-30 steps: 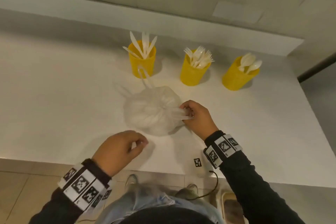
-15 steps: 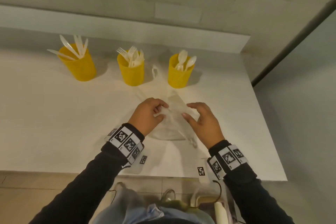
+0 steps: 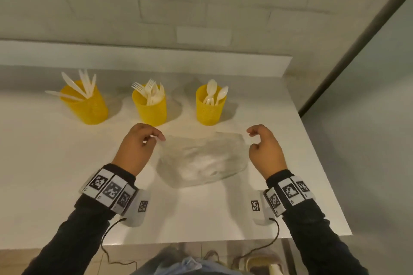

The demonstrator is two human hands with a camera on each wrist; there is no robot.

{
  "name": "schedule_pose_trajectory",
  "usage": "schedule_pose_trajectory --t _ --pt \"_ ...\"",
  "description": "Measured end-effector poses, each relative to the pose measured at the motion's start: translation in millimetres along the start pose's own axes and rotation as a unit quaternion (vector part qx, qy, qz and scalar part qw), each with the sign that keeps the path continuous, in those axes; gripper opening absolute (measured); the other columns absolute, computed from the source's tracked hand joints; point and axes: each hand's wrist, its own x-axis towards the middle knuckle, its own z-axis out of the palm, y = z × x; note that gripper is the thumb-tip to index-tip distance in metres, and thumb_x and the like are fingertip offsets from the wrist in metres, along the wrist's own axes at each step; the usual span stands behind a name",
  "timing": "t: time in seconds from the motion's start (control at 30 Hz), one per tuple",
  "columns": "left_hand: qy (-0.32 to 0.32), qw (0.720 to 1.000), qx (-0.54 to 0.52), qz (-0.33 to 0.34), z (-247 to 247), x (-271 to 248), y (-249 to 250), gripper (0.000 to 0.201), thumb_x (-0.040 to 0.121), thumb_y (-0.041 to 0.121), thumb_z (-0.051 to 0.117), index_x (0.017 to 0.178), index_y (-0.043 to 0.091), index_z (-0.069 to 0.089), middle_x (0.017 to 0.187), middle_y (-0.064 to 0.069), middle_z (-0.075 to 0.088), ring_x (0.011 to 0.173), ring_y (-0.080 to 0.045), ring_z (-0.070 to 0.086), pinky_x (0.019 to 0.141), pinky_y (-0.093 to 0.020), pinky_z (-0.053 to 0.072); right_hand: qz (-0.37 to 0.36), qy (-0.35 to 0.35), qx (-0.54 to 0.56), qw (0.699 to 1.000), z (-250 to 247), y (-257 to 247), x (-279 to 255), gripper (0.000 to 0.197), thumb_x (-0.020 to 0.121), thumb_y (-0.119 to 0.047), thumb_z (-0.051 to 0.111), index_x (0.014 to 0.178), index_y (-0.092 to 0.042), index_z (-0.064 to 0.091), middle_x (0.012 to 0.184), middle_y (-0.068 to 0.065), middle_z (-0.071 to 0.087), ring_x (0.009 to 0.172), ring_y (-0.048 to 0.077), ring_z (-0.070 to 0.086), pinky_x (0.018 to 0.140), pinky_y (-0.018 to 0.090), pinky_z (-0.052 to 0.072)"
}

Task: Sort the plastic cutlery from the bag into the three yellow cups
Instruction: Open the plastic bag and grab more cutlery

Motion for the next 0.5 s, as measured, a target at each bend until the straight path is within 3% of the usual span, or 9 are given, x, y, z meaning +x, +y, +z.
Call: schedule_pose_trajectory --t 0.07,0.13,0.2,0.27,0.33,0.4,0.5 --pt "0.009 1.000 -0.013 0.025 3.2 -4.8 8.7 0.024 0.078 0.014 0.048 0.075 0.031 0.063 0.102 0.001 0.052 0.090 -0.010 0.051 0.078 -0.023 0.039 -0.017 0.029 0.001 0.999 -0.2 -6.9 -7.2 0.030 0.083 0.001 0.045 0.105 -0.016 0.057 0.112 -0.003 0.054 0.071 0.016 0.052 0.070 0.028 0.042" --pt "-0.009 0.998 -0.001 0.070 17.3 -10.0 20.1 0.023 0.073 0.034 0.050 0.086 0.029 0.068 0.109 0.004 0.056 0.100 -0.014 0.050 0.086 -0.030 0.040 -0.060 0.040 0.021 0.997 8.6 -17.6 -13.0 0.018 0.087 -0.017 0.054 0.105 -0.021 0.058 0.110 -0.006 0.053 0.066 0.013 0.053 0.068 0.028 0.045" --pt "-0.072 0.987 0.078 0.123 38.4 -13.4 26.9 0.038 0.070 0.050 0.045 0.097 0.034 0.067 0.119 0.011 0.058 0.108 -0.014 0.048 0.093 -0.030 0.033 -0.103 -0.013 -0.006 0.995 26.1 -25.1 -12.6 0.032 0.084 -0.036 0.062 0.114 -0.026 0.058 0.115 -0.009 0.051 0.075 0.009 0.055 0.071 0.024 0.046" --pt "-0.158 0.956 0.197 0.146 56.2 -14.0 28.8 0.046 0.069 0.056 0.037 0.103 0.039 0.064 0.125 0.015 0.057 0.114 -0.014 0.050 0.097 -0.033 0.027 -0.107 -0.106 -0.090 0.984 46.3 -24.6 -6.8 0.045 0.078 -0.043 0.068 0.118 -0.026 0.060 0.120 -0.005 0.053 0.095 0.012 0.057 0.081 0.025 0.046" --pt "-0.224 0.924 0.279 0.133 61.3 -13.2 21.7 0.039 0.076 0.052 0.041 0.106 0.038 0.062 0.123 0.016 0.059 0.112 -0.013 0.053 0.096 -0.032 0.024 -0.072 -0.168 -0.171 0.968 56.9 -21.4 -2.0 0.042 0.072 -0.043 0.073 0.106 -0.018 0.064 0.110 0.002 0.058 0.098 0.020 0.056 0.083 0.028 0.044" --pt "-0.256 0.912 0.300 0.114 55.4 -13.0 11.1 0.027 0.084 0.033 0.050 0.109 0.034 0.062 0.121 0.012 0.059 0.109 -0.015 0.056 0.094 -0.031 0.029 -0.040 -0.174 -0.188 0.966 53.3 -16.4 -0.3 0.033 0.072 -0.035 0.075 0.092 -0.014 0.059 0.097 0.004 0.055 0.087 0.020 0.051 0.074 0.027 0.037" --pt "-0.242 0.936 0.235 0.103 38.9 -10.1 -1.0 0.030 0.084 0.013 0.045 0.103 0.022 0.066 0.113 0.000 0.064 0.102 -0.022 0.060 0.088 -0.027 0.040 0.004 -0.111 -0.169 0.979 33.9 -9.6 2.9 0.014 0.077 -0.006 0.062 0.081 -0.012 0.049 0.085 0.004 0.049 0.080 0.025 0.052 0.066 0.026 0.031"
